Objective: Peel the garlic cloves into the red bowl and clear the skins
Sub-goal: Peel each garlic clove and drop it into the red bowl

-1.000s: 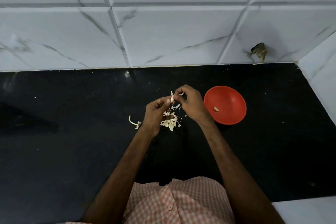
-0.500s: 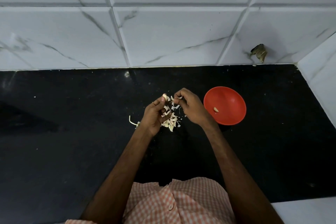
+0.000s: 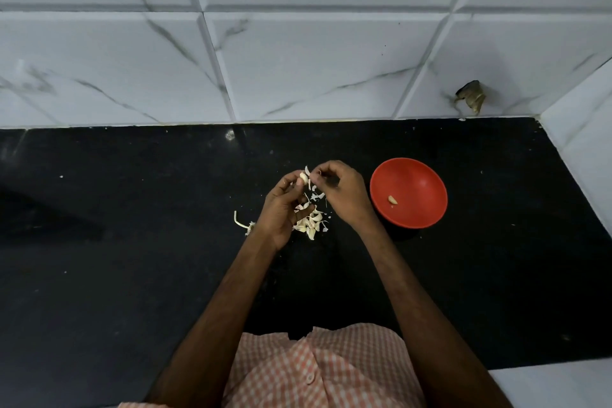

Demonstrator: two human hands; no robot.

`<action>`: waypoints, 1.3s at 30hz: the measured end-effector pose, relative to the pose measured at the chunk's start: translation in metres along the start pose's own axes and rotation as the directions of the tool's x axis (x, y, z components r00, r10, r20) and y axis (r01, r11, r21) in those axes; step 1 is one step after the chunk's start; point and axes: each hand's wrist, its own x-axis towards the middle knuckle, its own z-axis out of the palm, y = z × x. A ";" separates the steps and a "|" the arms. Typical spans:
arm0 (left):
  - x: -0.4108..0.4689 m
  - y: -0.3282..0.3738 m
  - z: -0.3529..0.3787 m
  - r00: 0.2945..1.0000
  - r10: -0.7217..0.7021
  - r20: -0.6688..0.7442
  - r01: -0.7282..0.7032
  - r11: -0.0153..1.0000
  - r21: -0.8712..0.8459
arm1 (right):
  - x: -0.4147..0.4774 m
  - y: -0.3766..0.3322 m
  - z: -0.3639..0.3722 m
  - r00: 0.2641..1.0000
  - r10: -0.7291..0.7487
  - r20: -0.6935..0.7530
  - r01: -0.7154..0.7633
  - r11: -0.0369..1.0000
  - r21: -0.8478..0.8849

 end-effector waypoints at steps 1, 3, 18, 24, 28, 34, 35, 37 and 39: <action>0.000 0.000 0.000 1.000 0.005 0.002 -0.005 1.000 0.018 | 0.000 -0.001 0.002 1.000 0.018 0.005 -0.018 0.999 0.040; -0.001 0.001 0.000 1.000 0.017 0.006 -0.017 0.998 0.054 | 0.000 -0.003 0.005 0.999 0.038 0.015 -0.039 0.997 0.062; -0.004 0.005 0.005 0.976 0.213 -0.041 -0.192 0.936 0.294 | 0.001 0.003 0.001 0.997 0.067 0.035 -0.069 0.995 0.067; -0.002 0.002 0.004 0.984 0.172 -0.033 -0.157 0.951 0.268 | 0.001 0.004 -0.009 1.000 -0.023 -0.016 0.022 0.997 -0.071; -0.001 0.003 0.001 0.987 0.158 -0.005 -0.150 0.946 0.288 | 0.001 0.000 -0.006 0.998 -0.046 0.046 0.046 0.999 -0.006; -0.002 0.005 -0.006 0.988 0.151 0.020 -0.148 0.921 0.360 | 0.004 0.000 -0.011 0.977 -0.027 0.209 0.023 1.000 0.018; -0.001 0.005 -0.006 0.989 0.147 0.029 -0.147 0.917 0.372 | 0.005 0.000 -0.013 0.969 -0.013 0.246 0.012 1.000 0.008; -0.002 0.005 -0.007 0.990 0.132 0.044 -0.139 0.914 0.381 | 0.007 0.002 -0.015 0.954 -0.002 0.298 0.002 1.000 0.000; -0.003 0.004 -0.005 0.993 0.111 0.043 -0.119 0.922 0.368 | 0.007 0.003 -0.015 0.949 0.002 0.316 -0.003 1.000 0.004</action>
